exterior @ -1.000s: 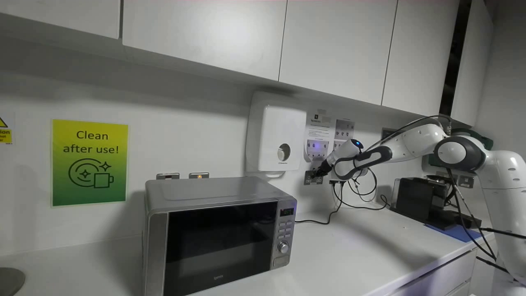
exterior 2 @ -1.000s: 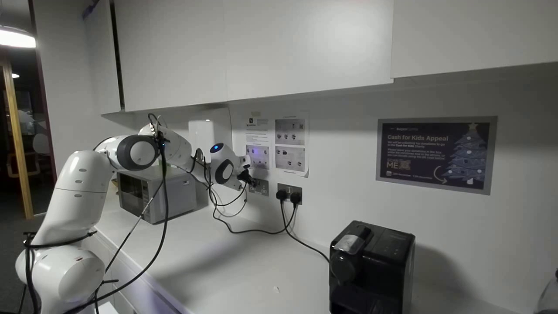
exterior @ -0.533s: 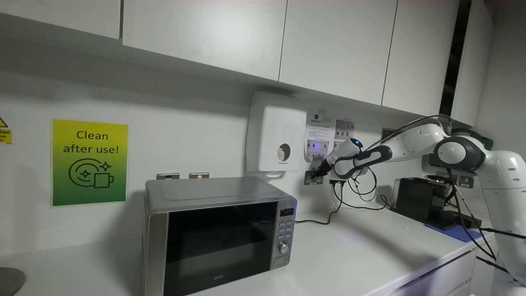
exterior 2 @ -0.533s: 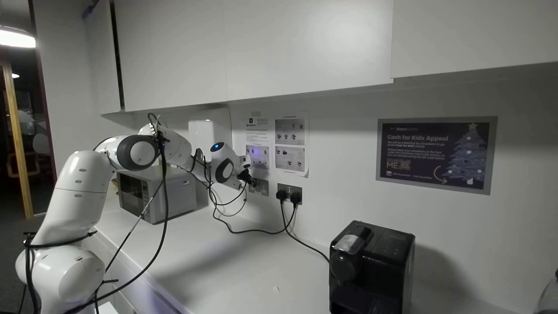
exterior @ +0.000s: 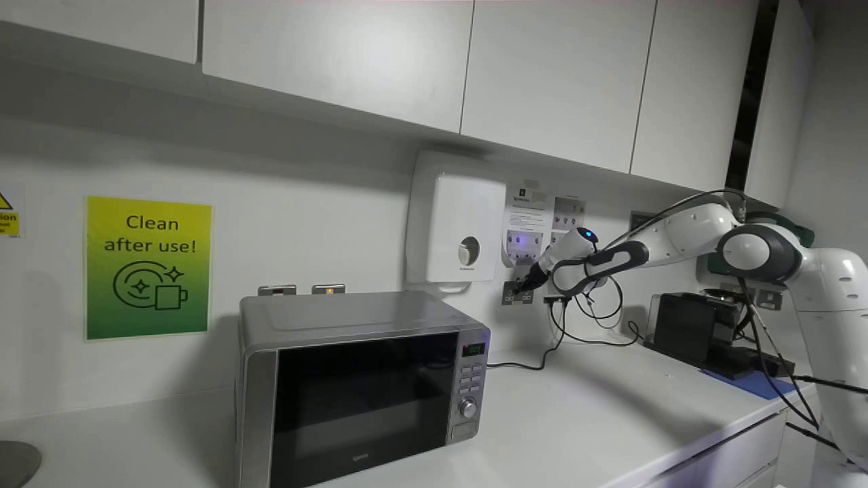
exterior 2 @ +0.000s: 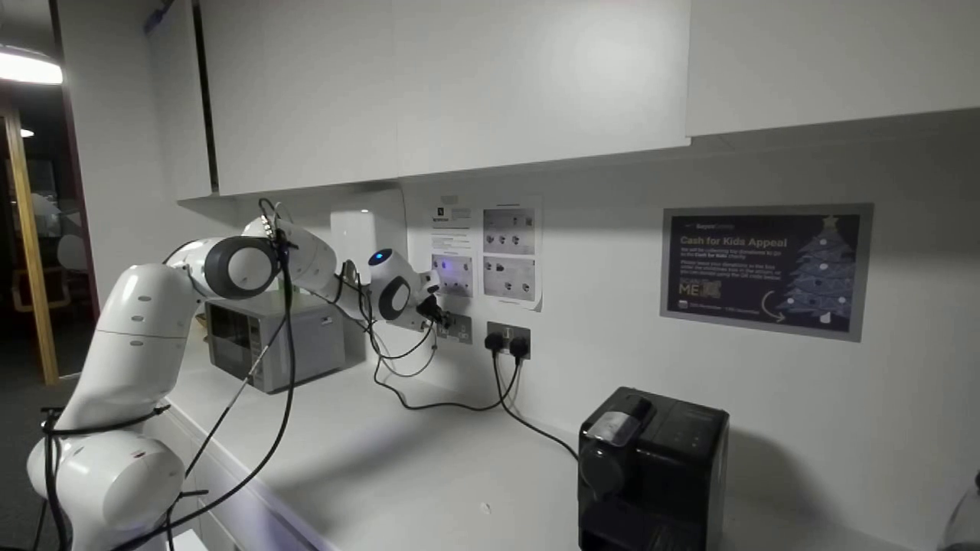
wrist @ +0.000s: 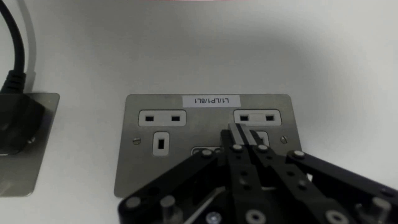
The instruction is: Press the switches on the bottom left socket.
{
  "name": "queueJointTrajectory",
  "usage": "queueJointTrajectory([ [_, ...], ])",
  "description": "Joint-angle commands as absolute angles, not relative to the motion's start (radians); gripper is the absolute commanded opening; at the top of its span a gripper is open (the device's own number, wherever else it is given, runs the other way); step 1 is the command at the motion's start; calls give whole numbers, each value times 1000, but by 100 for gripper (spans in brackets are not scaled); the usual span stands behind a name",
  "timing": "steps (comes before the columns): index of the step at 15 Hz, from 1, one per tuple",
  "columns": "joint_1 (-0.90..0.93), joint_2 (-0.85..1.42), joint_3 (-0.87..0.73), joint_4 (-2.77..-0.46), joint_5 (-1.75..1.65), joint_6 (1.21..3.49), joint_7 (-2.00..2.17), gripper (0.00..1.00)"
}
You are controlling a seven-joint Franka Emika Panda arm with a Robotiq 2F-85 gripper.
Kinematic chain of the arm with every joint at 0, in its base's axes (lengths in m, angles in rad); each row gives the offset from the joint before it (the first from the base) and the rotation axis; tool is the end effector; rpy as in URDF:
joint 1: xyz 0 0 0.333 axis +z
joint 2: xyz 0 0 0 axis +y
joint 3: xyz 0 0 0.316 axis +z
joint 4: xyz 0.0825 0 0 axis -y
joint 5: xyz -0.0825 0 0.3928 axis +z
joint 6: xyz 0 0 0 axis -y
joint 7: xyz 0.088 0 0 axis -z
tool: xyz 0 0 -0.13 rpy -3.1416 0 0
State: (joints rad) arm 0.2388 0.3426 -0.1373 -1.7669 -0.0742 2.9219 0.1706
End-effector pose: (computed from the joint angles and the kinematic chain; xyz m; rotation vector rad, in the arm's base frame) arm 0.7125 0.0879 0.4484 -2.8591 -0.0345 -1.2389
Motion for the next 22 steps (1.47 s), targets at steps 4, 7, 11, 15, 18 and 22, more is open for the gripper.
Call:
queueJointTrajectory([
  [4, 190, 252, -87, -1809, -169, 2894, 34, 0],
  [7, 174, 233, -76, -1812, -203, 2893, -4, 0],
  [11, 211, 222, -131, -1813, -258, 2844, -24, 0],
  [15, 217, 228, -145, -1812, -317, 2794, -18, 0],
  [18, 177, 236, -88, -1803, -291, 2804, 5, 0],
  [22, 200, 265, -108, -1784, -288, 2819, 2, 1],
])
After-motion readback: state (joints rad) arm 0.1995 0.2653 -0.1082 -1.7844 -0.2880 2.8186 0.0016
